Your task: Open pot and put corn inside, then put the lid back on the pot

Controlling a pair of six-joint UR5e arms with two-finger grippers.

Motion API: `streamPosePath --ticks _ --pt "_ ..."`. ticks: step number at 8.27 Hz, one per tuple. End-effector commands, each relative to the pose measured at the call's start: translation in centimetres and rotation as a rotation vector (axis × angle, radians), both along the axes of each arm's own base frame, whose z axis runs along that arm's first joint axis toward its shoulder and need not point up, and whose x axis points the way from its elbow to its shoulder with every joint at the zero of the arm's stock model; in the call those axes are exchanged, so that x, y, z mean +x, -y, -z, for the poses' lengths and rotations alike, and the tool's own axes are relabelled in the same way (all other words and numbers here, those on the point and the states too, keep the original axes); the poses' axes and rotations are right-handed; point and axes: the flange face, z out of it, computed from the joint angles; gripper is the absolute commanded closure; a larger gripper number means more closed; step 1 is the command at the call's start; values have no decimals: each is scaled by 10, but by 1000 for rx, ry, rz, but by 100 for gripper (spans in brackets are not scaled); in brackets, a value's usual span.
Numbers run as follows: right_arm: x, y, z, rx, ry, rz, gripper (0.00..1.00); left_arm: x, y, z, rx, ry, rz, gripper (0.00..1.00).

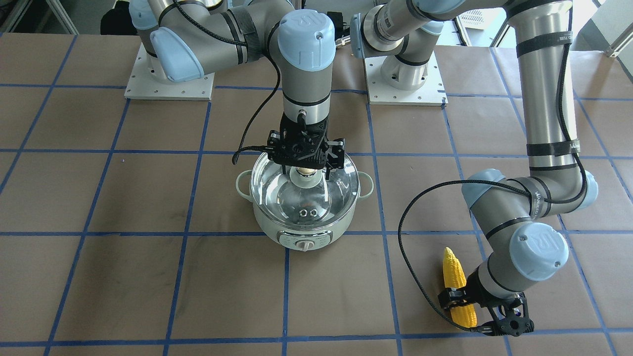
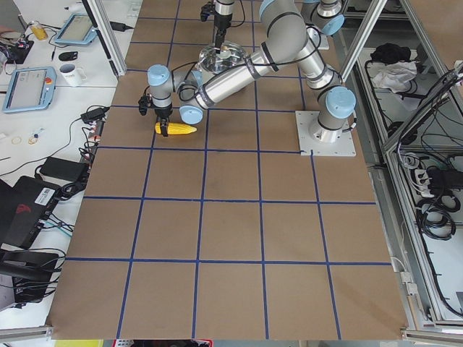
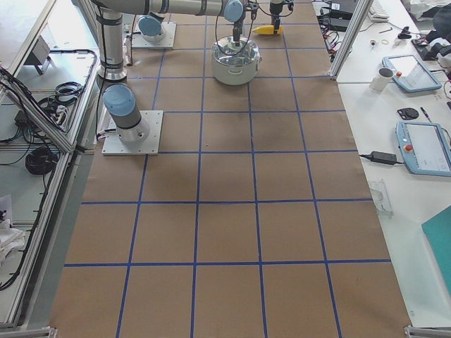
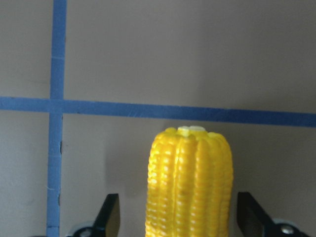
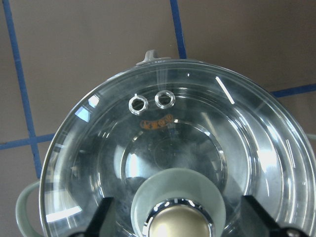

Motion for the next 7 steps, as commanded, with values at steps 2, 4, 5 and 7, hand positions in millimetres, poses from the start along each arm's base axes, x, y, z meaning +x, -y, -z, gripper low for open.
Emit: streamPosePath --ticks 2,4,5,7 --pt "-2 -7 10 58 -48 -16 23 0 -4 1 10 2 -47 68" --pt "-1 -7 11 57 -43 -15 27 0 -13 -35 28 14 -65 100" --pt "-1 -7 10 54 -43 -13 30 4 -28 -50 143 78 -72 100" --pt "-1 -7 10 55 -40 -12 46 -9 -56 -119 148 111 -109 100"
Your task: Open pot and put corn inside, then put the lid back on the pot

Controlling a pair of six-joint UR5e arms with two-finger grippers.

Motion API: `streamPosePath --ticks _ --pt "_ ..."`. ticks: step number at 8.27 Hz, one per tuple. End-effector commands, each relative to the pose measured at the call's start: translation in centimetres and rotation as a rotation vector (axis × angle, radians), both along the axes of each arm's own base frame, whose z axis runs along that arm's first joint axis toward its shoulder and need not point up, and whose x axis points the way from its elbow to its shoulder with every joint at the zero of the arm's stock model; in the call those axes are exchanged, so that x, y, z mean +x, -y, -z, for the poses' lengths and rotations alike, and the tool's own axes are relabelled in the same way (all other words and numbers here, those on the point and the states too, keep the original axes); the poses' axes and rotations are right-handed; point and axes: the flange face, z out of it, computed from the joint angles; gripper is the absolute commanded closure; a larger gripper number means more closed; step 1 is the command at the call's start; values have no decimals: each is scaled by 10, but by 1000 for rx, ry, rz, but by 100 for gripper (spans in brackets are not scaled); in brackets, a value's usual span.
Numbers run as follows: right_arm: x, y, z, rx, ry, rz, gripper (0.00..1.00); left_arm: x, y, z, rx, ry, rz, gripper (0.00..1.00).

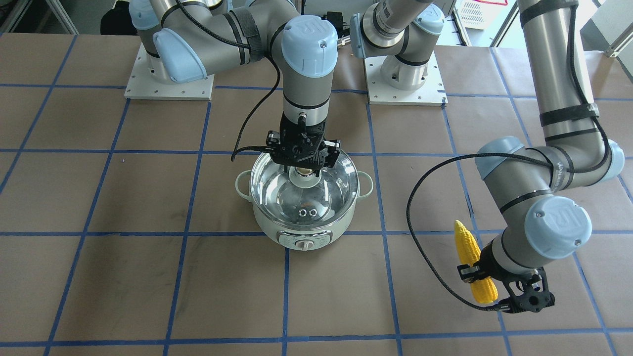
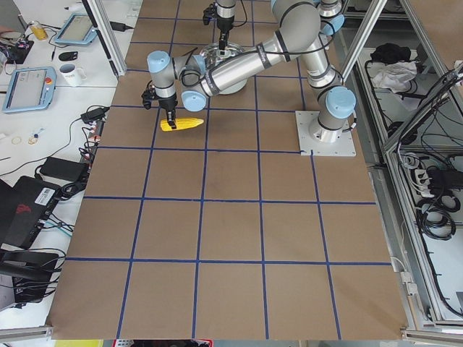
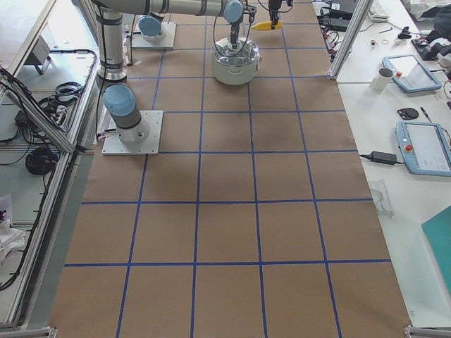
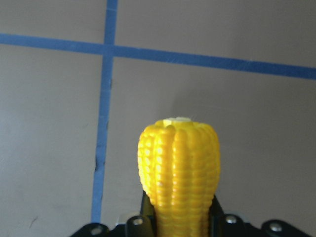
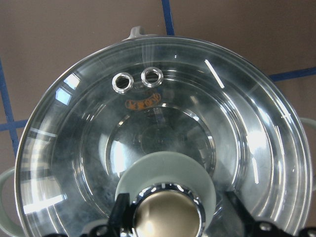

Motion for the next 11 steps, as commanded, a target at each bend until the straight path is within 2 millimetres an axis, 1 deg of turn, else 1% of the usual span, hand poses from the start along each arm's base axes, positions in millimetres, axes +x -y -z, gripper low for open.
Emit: streamPosePath --ticks 1,2,3,4,5,6,7,8,9,10,11 --pt "0 0 1 3 3 3 49 -30 -42 -84 49 23 -20 100" --pt "0 0 -1 1 4 7 53 -59 -55 -109 25 12 -4 100" --pt "0 0 -1 0 4 7 64 -90 -68 -120 47 8 10 100" --pt "0 0 -3 -4 6 7 69 -119 -79 -136 25 -16 16 100" --pt "1 1 -11 -18 13 14 71 -133 -90 -145 37 -17 28 100" --pt "-6 3 -34 -52 28 6 76 -135 -97 -149 55 -29 26 100" --pt "-18 9 -57 -66 29 -4 78 -140 -104 -158 61 -66 33 100" --pt "-47 22 -77 -67 27 -6 78 -142 -103 -158 59 -131 36 100" --pt "-83 33 -99 -64 27 -46 82 -147 -108 -165 48 -139 44 100" --pt "-130 42 -120 -58 44 -61 82 -148 -114 -175 33 -144 48 100" --pt "-185 50 -129 -13 29 -105 82 -151 -117 -179 26 -143 53 100"
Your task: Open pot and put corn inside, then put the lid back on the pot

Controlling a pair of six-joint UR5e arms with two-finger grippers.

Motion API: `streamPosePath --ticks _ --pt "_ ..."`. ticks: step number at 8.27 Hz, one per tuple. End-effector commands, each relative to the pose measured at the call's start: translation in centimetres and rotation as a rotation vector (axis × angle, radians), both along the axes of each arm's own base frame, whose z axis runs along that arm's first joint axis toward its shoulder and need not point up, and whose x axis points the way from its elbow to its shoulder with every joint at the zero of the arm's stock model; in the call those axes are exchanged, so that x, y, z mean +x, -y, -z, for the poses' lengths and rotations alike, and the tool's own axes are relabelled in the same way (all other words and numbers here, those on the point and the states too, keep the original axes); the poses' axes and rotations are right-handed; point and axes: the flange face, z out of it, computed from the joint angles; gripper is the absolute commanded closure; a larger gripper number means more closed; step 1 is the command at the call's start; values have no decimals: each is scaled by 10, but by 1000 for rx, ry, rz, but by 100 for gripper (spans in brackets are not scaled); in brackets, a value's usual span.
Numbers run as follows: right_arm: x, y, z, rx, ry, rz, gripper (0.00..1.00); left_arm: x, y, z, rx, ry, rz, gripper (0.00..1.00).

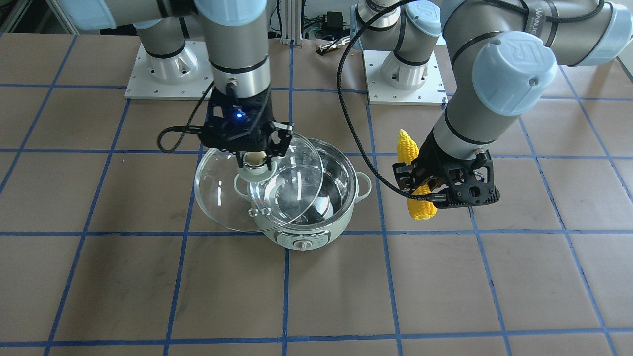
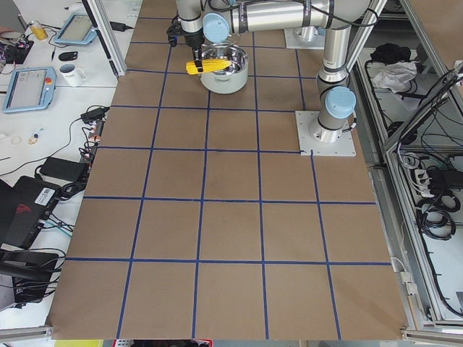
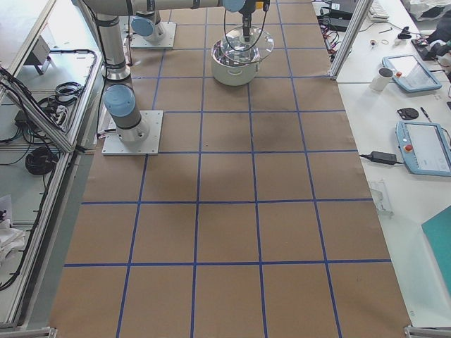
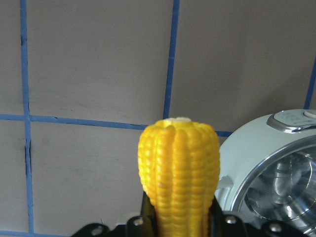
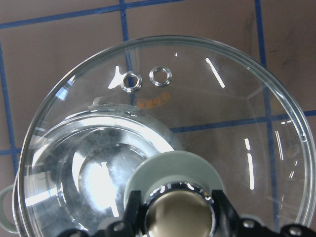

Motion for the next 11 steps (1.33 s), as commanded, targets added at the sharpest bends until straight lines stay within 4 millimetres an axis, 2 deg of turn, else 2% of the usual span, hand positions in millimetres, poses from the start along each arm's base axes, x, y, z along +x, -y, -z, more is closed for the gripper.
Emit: streamPosePath --ticks 1,2,4,6,7,8,9,10,11 --pt "-132 16 -37 56 -16 -112 82 -15 -6 -3 -3 -48 -17 100" --pt "-151 16 -41 68 -19 -105 82 -45 -11 3 6 -52 -28 100" --pt "-155 3 -43 96 -23 -105 86 -106 -30 5 -12 -52 -5 100" --pt "-158 -16 -45 183 -19 -106 86 -171 -44 53 33 -35 54 100" --pt "-160 -18 -43 192 -30 -121 86 -191 -47 70 35 -34 48 100" --pt "-160 -23 -41 197 -30 -120 86 -199 -49 84 58 -31 53 100" --pt "-160 -33 -40 202 -30 -121 91 -201 -42 101 41 -35 56 100" --pt "-161 -46 -42 197 -30 -121 91 -204 -32 121 2 -46 60 100" --pt "-161 -50 -39 203 -30 -124 91 -205 -31 132 14 -43 59 100"
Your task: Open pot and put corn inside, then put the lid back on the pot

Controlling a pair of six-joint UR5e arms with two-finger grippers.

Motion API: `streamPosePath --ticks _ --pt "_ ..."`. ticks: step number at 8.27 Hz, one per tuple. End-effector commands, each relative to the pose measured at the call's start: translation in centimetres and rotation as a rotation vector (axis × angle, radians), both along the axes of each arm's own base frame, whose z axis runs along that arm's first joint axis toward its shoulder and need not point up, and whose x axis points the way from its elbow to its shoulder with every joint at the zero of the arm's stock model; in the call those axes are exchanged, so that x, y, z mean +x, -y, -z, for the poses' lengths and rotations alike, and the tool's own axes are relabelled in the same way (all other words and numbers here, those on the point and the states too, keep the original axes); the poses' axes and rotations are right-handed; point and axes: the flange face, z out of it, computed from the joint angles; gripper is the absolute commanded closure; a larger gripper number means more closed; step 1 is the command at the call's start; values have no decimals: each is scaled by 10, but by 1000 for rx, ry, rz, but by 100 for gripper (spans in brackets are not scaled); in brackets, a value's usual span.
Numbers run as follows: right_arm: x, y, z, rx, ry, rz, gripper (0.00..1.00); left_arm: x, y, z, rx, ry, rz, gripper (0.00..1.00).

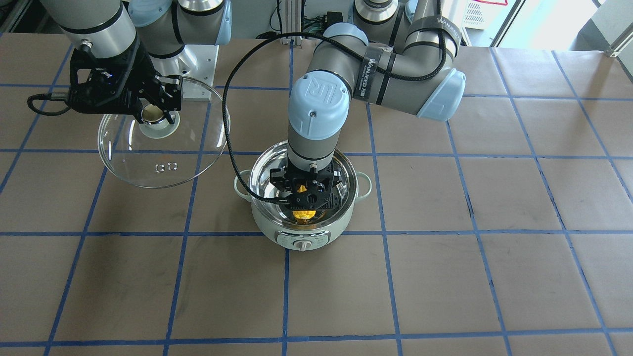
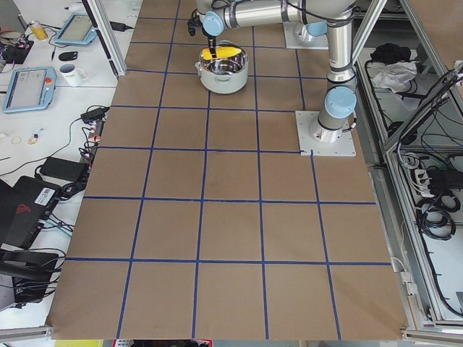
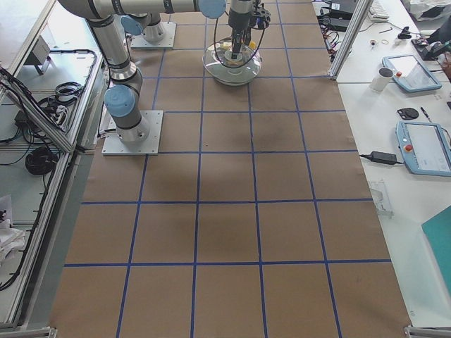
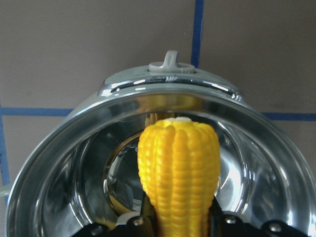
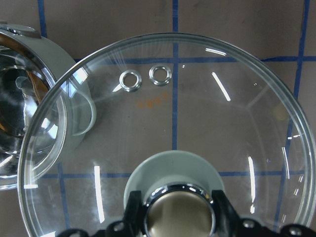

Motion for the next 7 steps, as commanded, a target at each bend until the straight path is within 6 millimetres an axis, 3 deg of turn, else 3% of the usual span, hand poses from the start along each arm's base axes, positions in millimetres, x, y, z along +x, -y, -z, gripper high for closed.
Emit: streamPosePath --ticks 1,2,3,4,7 --pt "-1 -15 3 7 -1 1 91 -5 6 34 1 -4 10 100" --pt "-1 -14 3 6 0 -1 91 -4 4 46 23 2 5 97" --pt "-1 -14 3 6 0 -2 91 -3 2 50 28 8 0 42" --pt "-1 -14 3 6 0 -2 93 -2 0 50 42 17 1 10" --pt "-1 -14 3 0 -2 -1 93 5 -7 19 40 8 11 6"
